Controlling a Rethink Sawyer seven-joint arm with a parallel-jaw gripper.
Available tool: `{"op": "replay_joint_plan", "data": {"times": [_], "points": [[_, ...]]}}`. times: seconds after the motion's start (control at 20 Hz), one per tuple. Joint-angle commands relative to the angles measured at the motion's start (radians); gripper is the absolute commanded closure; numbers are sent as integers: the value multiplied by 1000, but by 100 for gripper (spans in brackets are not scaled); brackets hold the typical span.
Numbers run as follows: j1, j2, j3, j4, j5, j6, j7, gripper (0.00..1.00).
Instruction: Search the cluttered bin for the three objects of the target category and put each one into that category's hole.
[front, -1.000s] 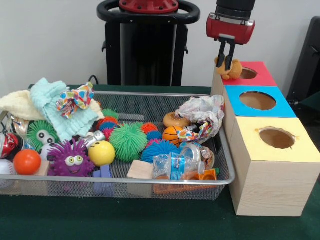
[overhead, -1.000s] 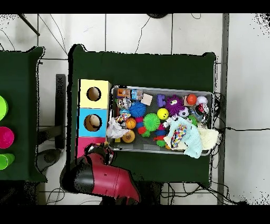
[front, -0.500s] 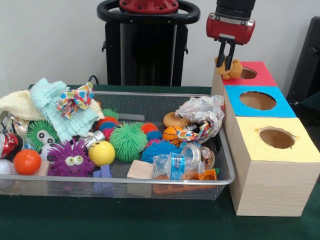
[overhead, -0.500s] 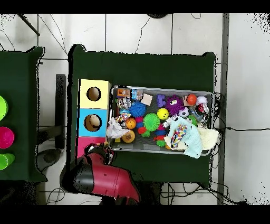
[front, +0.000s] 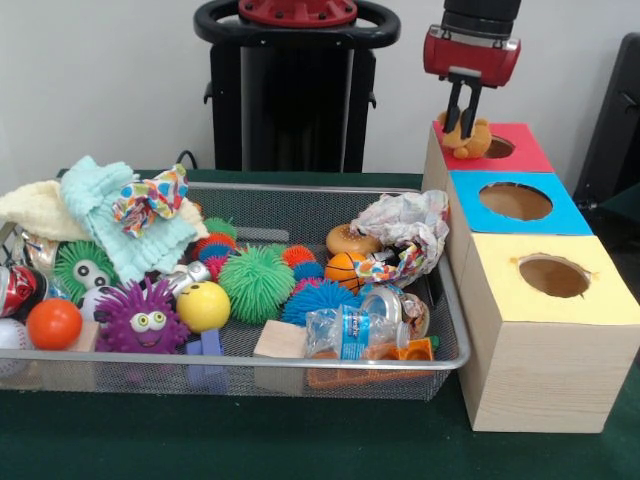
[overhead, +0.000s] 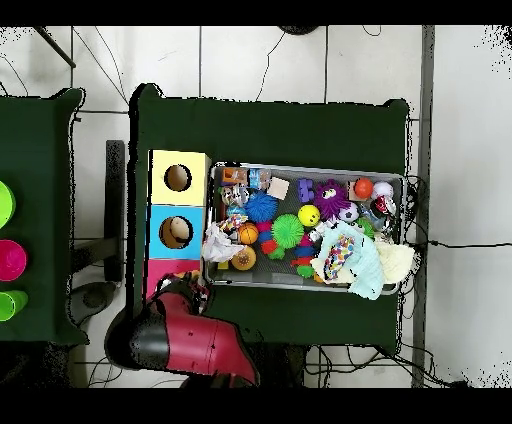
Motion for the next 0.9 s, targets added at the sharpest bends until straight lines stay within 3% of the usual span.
{"op": "replay_joint_plan", "data": {"times": [0.05,0.9], "points": [[17,44,48,-6,9,18,178,100],[77,52,13,-46,32,63,193,100]]}}
